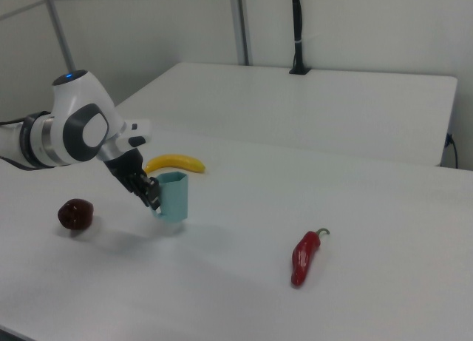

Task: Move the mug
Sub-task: 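Carry the teal mug across the table toward the red apple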

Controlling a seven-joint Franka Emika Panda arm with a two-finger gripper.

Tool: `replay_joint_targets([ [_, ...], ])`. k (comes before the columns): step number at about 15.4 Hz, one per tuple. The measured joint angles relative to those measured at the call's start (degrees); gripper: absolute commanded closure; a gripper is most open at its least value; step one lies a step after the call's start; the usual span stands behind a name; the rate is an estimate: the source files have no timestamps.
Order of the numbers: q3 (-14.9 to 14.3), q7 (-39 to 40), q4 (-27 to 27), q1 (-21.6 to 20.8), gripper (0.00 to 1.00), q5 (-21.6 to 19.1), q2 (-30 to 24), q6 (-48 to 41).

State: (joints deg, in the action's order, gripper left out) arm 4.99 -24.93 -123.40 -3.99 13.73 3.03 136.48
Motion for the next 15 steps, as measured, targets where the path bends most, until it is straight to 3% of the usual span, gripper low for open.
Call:
replay_joint_targets([
  [3,1.2,0.0,-2.6,-0.2,0.90,0.2,-1.0,-0.6],
  [5,1.3,0.0,-3.6,-0.5,0.70,0.3,-0.8,-0.6],
  [8,1.3,0.0,-3.7,-0.6,0.29,0.5,-0.8,-1.7],
  [12,1.3,0.0,-3.6,-0.7,0.23,0.5,-0.8,-6.6],
  [14,1.3,0.1,-2.9,-1.2,0.03,0.6,-0.8,-9.2],
  [15,1.3,0.2,-1.9,-1.6,0.00,0.6,-0.8,-11.3],
])
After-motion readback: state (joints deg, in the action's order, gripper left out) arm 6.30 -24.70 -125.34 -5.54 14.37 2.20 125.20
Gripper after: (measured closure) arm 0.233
